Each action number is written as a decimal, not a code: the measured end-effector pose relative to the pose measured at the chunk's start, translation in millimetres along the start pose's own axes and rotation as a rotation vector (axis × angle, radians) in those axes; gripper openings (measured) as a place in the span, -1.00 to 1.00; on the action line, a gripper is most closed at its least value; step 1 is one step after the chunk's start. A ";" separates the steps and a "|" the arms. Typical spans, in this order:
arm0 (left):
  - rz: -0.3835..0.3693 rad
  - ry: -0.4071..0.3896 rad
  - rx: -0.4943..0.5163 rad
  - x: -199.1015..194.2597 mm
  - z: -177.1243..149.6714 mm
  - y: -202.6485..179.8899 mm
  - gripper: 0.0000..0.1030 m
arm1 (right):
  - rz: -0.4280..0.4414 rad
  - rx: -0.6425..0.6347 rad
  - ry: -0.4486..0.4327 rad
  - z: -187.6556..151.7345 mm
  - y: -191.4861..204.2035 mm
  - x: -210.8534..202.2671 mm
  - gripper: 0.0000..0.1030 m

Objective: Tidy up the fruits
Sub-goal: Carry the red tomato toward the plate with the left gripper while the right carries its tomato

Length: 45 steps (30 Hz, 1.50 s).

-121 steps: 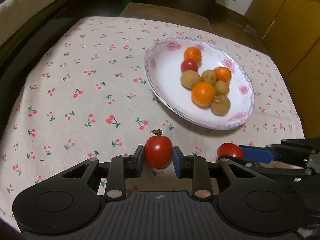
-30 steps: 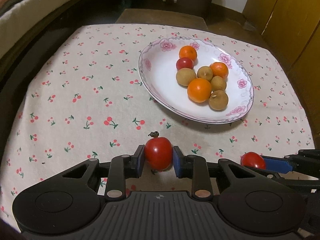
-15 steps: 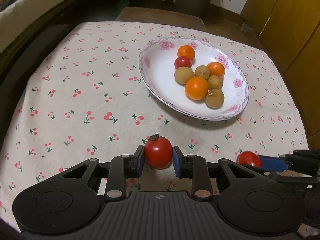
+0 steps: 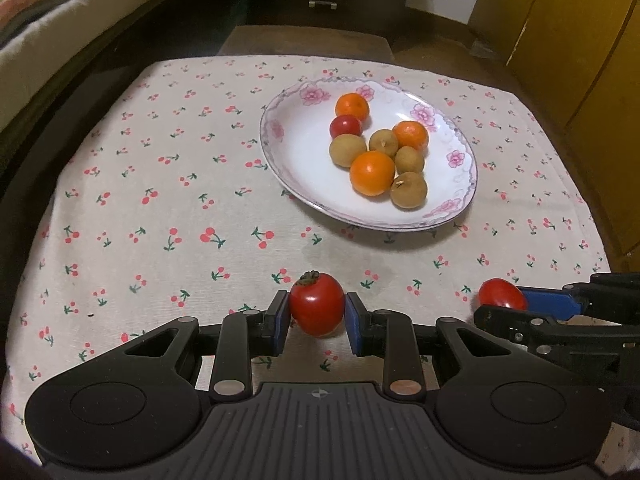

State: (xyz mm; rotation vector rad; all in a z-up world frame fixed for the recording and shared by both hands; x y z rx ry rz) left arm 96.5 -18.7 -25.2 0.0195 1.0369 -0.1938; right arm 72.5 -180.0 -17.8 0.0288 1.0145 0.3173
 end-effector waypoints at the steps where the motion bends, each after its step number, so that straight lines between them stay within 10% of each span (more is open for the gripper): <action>1: -0.001 -0.004 0.001 -1.6 0.6 -0.6 -0.28 | -0.002 -0.001 -0.003 0.4 0.7 -0.9 -0.44; 45: -0.002 -0.101 0.010 -20.1 51.0 -14.3 -0.28 | -0.015 0.017 -0.120 58.1 0.9 -12.8 -0.44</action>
Point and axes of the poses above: each gripper's, at about its wrist camera, not at the fingertips, and x roughly the way its jaws point, y to its left, z to its top, the point moved 1 cm from there along x, roughly the way its jaws point, and after that the axes turned 1 degree about z, right-handed, at the moved point
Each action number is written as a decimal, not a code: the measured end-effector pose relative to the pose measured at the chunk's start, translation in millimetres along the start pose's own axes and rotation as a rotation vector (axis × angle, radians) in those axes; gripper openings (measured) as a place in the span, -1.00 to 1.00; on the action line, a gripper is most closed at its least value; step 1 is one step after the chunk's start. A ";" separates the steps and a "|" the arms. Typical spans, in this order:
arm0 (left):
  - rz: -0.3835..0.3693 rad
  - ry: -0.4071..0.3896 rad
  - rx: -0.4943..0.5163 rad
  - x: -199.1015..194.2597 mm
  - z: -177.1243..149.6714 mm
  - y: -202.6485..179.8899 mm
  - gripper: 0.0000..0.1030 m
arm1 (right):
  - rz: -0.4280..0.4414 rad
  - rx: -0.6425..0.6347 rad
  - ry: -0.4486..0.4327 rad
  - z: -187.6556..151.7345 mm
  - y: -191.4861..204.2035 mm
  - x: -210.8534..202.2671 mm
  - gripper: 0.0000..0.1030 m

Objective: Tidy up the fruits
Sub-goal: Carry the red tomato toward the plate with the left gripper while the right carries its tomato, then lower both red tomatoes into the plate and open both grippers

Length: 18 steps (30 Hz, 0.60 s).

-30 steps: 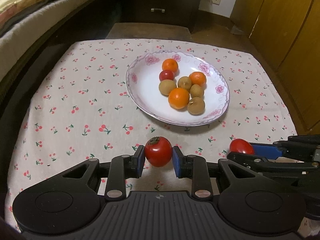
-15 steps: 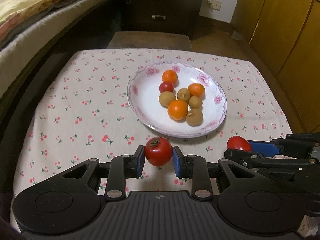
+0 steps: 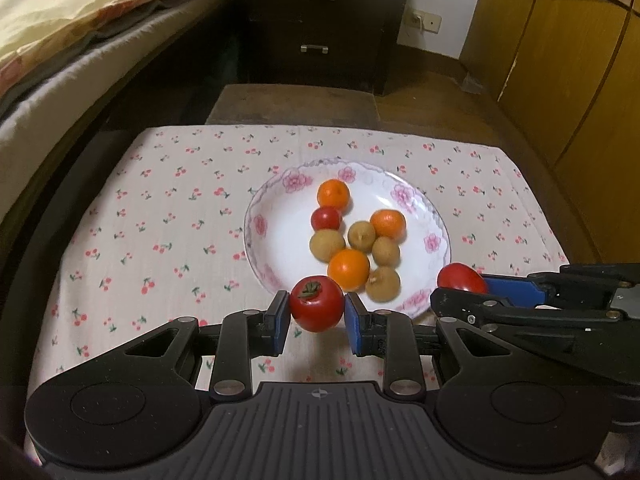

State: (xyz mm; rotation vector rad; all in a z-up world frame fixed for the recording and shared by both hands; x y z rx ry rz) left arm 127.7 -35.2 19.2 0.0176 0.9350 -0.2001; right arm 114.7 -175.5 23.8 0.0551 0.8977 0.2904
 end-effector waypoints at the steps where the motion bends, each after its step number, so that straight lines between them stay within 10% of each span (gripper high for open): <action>1: -0.001 -0.001 0.001 1.3 1.9 -0.3 -0.28 | 0.001 0.003 -0.002 2.1 -0.8 0.5 -0.44; 18: -0.002 0.009 0.009 23.2 20.8 -5.2 -0.33 | -0.002 0.030 0.002 25.8 -13.4 24.9 -0.44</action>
Point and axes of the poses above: each gripper's, at about its wrist camera, not at the fingertips, and x roughly the way its jaws point, y to its left, z to its top, the point moved 1 cm from there along x, roughly the way its jaws point, and after that the axes turned 1 degree about z, right-handed, at the moved point
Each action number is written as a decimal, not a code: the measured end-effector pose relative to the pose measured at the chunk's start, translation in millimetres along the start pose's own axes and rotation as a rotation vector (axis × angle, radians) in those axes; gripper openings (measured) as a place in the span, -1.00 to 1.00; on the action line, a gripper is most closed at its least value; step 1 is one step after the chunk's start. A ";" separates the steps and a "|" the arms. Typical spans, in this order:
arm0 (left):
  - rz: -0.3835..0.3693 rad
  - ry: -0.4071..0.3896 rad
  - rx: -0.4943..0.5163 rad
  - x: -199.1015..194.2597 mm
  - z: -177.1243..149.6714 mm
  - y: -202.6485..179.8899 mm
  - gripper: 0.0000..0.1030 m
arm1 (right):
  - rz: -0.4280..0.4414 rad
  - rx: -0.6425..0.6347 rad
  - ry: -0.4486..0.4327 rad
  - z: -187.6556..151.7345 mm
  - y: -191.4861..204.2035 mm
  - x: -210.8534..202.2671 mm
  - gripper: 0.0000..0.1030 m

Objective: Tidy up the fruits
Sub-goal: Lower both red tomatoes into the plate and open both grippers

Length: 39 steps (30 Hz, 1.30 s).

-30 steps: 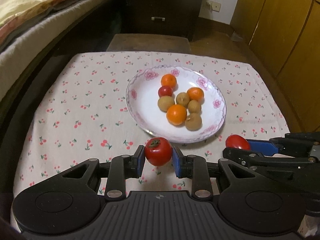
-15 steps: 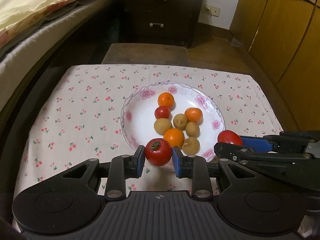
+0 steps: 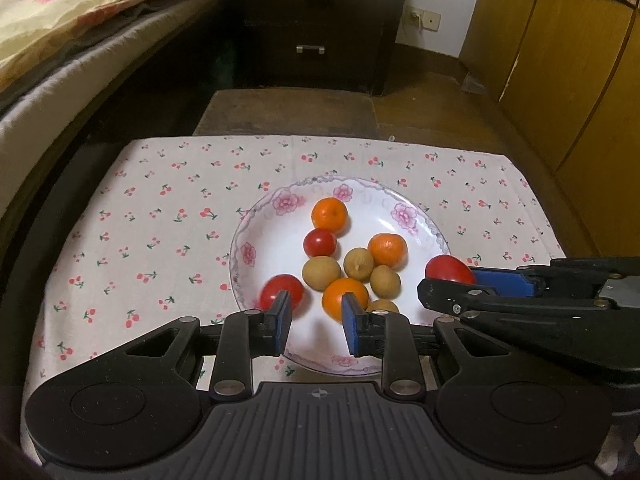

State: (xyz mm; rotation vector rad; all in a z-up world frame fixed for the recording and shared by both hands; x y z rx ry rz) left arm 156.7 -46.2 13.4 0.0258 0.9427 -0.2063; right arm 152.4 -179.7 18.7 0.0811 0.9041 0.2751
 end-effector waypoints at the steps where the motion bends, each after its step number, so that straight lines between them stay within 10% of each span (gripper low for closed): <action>1: -0.001 0.002 -0.003 1.2 0.7 0.6 -0.34 | 0.001 0.005 0.002 0.8 -1.2 2.0 -0.44; 39: 0.015 0.045 -0.024 19.6 -0.7 6.2 -0.30 | 0.004 0.050 0.045 3.8 -7.7 29.5 -0.41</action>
Point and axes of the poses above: each gripper's, at about its wrist camera, not at the fingertips, and x roughly the way its jaws point, y to its left, z to its top, the point moved 1 cm from there along x, roughly the way its jaws point, and after that the axes turned 1 degree about z, right-handed, at the moved point
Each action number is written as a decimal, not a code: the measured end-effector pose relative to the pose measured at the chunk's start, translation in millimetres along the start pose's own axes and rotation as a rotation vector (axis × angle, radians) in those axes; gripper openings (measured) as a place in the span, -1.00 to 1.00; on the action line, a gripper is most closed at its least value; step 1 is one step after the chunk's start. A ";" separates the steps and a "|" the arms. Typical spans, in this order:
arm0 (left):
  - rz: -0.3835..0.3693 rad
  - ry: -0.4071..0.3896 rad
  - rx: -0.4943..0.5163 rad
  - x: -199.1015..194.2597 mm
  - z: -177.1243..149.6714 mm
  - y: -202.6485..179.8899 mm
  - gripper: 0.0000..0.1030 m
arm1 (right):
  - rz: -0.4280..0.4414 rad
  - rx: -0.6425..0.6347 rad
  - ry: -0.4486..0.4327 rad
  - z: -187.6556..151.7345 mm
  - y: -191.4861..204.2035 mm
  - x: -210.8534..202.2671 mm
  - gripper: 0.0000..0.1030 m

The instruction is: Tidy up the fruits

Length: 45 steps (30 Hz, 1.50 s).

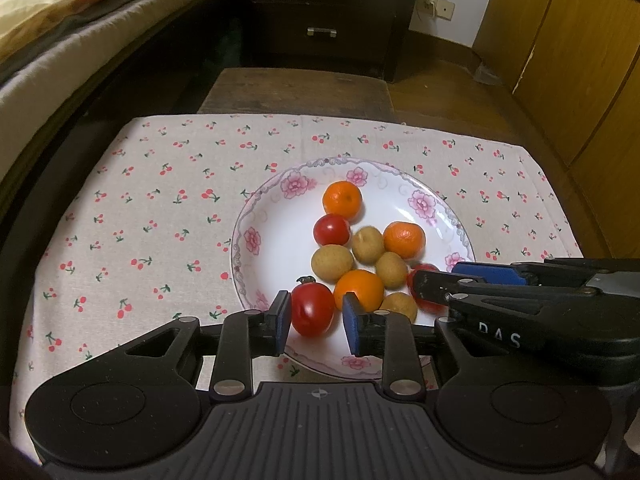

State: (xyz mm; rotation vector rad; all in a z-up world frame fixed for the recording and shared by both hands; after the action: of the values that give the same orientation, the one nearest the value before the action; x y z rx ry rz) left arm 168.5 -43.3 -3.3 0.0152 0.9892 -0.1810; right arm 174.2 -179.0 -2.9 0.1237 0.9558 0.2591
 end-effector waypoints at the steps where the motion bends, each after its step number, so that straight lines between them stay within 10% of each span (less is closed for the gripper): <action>1: 0.001 0.000 0.000 0.1 -0.1 0.0 -0.29 | -0.002 0.000 0.000 -0.3 -0.1 0.0 -0.41; 45: 0.046 -0.027 -0.021 -28.3 -23.3 2.8 0.58 | -0.014 0.023 -0.005 -29.8 -0.1 -42.1 -0.38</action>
State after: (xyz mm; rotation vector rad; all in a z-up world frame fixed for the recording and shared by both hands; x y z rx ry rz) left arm 134.5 -34.2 7.3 0.0159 0.9630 -0.1285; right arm 126.6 -190.9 13.3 0.1385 0.9542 0.2344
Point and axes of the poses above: each gripper's, at about its wrist camera, not at the fingertips, and x roughly the way its jaws point, y to its left, z to its top, the point moved 1 cm from there along x, roughly the way its jaws point, and after that the axes turned 1 degree about z, right-handed, at the moved point
